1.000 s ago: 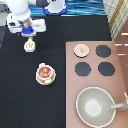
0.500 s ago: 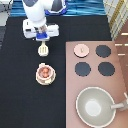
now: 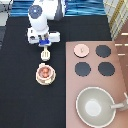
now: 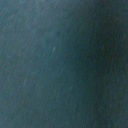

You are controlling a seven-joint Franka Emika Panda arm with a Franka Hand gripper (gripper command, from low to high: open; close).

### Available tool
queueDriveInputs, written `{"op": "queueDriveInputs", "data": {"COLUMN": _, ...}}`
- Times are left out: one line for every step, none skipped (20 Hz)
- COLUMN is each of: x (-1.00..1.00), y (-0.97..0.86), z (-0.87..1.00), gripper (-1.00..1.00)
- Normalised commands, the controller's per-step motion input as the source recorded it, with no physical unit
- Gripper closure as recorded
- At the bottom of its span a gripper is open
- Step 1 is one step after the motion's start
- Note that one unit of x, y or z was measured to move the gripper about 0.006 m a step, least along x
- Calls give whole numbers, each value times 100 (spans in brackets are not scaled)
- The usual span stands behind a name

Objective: Take the lid off the pot, put the pot on the plate, and use the tool to push the pot to the front of the table.

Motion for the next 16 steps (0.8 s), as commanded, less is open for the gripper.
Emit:
{"op": "queueDriveInputs", "data": {"x": 100, "y": 0, "z": 18, "gripper": 100}}
{"op": "queueDriveInputs", "data": {"x": 100, "y": 0, "z": 22, "gripper": 100}}
{"op": "queueDriveInputs", "data": {"x": 100, "y": 0, "z": 25, "gripper": 100}}
{"op": "queueDriveInputs", "data": {"x": 100, "y": 0, "z": 27, "gripper": 100}}
{"op": "queueDriveInputs", "data": {"x": 100, "y": 0, "z": 28, "gripper": 100}}
{"op": "queueDriveInputs", "data": {"x": 100, "y": 0, "z": 33, "gripper": 100}}
{"op": "queueDriveInputs", "data": {"x": 100, "y": 0, "z": 36, "gripper": 100}}
{"op": "queueDriveInputs", "data": {"x": 100, "y": 0, "z": 44, "gripper": 100}}
{"op": "queueDriveInputs", "data": {"x": 100, "y": 0, "z": 42, "gripper": 100}}
{"op": "queueDriveInputs", "data": {"x": 100, "y": 0, "z": 42, "gripper": 100}}
{"op": "queueDriveInputs", "data": {"x": 100, "y": 0, "z": 41, "gripper": 100}}
{"op": "queueDriveInputs", "data": {"x": 100, "y": 0, "z": 38, "gripper": 100}}
{"op": "queueDriveInputs", "data": {"x": 100, "y": 1, "z": 27, "gripper": 100}}
{"op": "queueDriveInputs", "data": {"x": 92, "y": 11, "z": 21, "gripper": 100}}
{"op": "queueDriveInputs", "data": {"x": 71, "y": 31, "z": 32, "gripper": 100}}
{"op": "queueDriveInputs", "data": {"x": 66, "y": 33, "z": 34, "gripper": 100}}
